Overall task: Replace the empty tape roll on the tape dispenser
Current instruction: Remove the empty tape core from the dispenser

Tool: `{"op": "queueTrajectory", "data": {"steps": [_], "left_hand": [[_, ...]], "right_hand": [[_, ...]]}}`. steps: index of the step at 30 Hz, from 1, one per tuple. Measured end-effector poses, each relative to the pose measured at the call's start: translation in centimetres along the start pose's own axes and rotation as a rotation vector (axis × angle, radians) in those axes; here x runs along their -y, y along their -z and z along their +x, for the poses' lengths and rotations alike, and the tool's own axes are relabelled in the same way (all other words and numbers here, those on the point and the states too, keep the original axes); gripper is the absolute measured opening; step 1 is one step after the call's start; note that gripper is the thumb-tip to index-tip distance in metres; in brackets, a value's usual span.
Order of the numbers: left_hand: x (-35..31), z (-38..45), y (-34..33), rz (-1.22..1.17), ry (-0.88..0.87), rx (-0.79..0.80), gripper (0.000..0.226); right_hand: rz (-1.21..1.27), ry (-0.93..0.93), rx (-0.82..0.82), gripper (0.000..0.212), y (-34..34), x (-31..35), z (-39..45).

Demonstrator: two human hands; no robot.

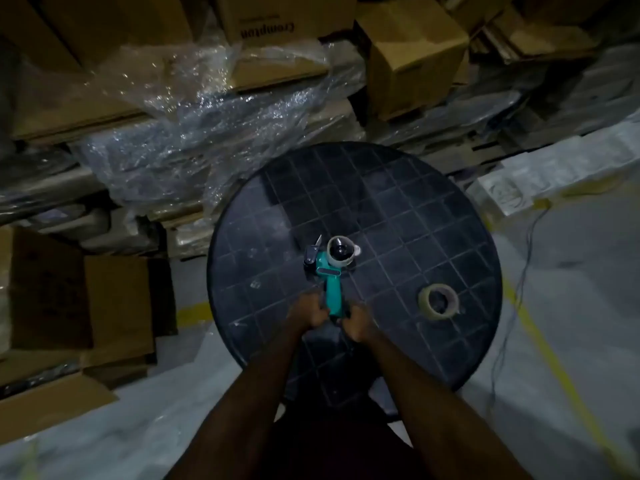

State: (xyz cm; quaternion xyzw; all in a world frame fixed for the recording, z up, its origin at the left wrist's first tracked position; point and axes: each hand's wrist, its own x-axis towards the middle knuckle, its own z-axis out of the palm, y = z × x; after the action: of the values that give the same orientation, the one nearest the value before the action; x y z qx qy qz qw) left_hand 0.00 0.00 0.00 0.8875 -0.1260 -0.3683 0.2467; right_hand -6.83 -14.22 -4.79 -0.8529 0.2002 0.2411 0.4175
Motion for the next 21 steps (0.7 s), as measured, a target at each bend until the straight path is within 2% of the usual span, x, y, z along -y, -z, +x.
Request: {"op": "queueTrajectory", "data": {"steps": [2,4,7,10,13,16,18,21], "left_hand": [[1.6,2.0,-1.1,-0.059,0.074,-0.010,0.040],[3.6,4.3,-2.6,-0.087,0.123,-0.003,0.041],[3.2,4.5,-2.2,-0.125,0.124,-0.029,0.033],[3.0,4.7,-1.5,-0.120,0.123,-0.084,0.041],[3.7,5.9,-1.4,-0.032,0.116,-0.057,0.050],[3.5,5.8,-0.4,0.122,0.104,0.020,0.052],[4.0,5.8,-0.3,0.172,0.083,0.017,0.057],[5.3,5.2,0.1,0.220,0.070,0.029,0.062]], "right_hand": [[0.148,-0.056,0.026,0.041,-0.6,0.4,0.2],[0.252,-0.069,-0.007,0.047,-1.5,0.2,0.5],[0.295,-0.064,0.068,0.053,-4.4,-3.0,2.6],[0.247,-0.086,0.194,0.083,-5.1,-3.1,2.9],[0.140,-0.091,0.315,0.098,-5.9,-4.2,3.9],[0.169,-0.097,0.323,0.086,-5.6,-3.7,3.4],[0.188,-0.071,0.274,0.071,-5.4,-3.3,3.2],[0.248,-0.080,0.171,0.061,-5.6,-4.3,3.8]]}}
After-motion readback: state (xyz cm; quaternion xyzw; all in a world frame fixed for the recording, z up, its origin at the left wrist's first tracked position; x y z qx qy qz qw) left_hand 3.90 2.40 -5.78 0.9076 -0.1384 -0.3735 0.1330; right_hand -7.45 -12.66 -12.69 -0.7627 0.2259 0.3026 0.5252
